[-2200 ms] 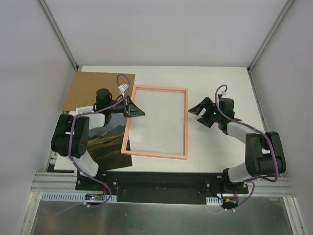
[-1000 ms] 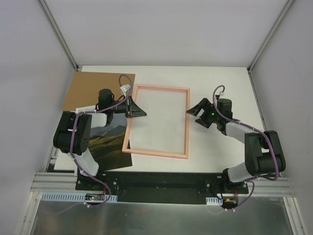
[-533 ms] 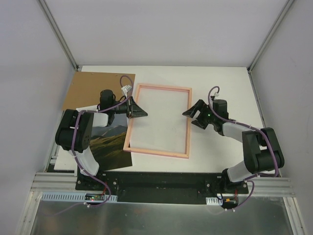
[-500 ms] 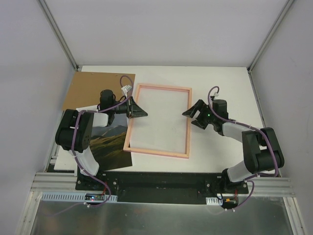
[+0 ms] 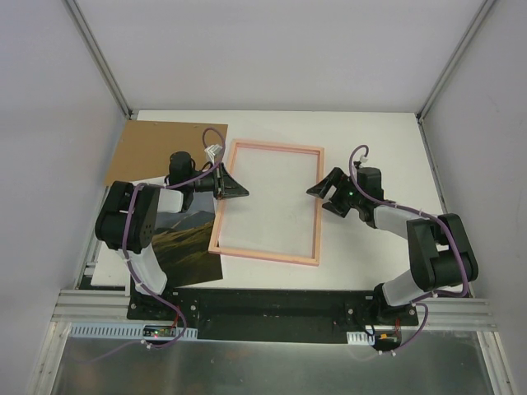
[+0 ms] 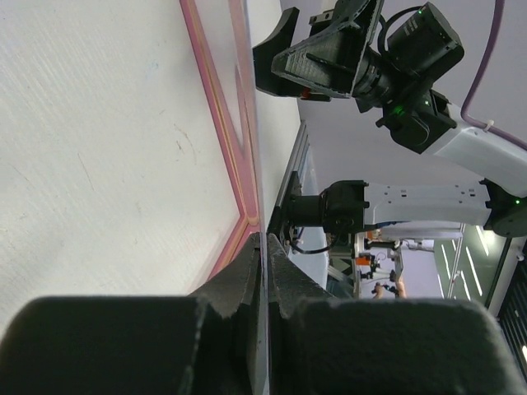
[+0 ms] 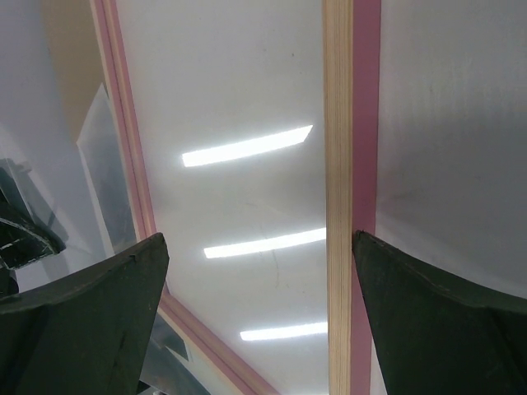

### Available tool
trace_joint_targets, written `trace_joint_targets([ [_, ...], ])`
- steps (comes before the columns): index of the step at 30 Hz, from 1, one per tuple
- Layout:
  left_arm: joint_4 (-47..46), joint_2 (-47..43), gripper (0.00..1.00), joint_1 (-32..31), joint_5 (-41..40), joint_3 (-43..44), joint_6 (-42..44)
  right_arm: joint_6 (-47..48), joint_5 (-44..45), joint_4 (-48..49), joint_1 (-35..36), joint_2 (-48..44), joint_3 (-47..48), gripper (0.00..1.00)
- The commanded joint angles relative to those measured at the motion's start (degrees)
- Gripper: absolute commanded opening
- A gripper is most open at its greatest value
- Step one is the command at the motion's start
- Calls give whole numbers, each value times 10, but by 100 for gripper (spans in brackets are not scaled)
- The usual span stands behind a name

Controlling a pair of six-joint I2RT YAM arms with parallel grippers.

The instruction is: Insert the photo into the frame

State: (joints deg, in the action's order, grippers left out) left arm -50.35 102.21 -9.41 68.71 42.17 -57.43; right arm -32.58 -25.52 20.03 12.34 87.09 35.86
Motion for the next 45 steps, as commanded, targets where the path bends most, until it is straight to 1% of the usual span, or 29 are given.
trace_joint_targets([
  [1,-33,11,0,-10,2,-2,14,-3,-2,24,8,8,6,96],
  [6,-20,15,0,-10,2,-3,26,-3,-3,24,11,10,7,96],
  [10,19,17,0,-10,-3,9,45,-2,-3,24,11,11,6,96],
  [20,-5,8,0,-10,-9,21,-3,-2,-3,22,12,11,8,96],
  [45,-8,19,0,-12,-27,14,-8,0,-2,19,14,12,9,96],
])
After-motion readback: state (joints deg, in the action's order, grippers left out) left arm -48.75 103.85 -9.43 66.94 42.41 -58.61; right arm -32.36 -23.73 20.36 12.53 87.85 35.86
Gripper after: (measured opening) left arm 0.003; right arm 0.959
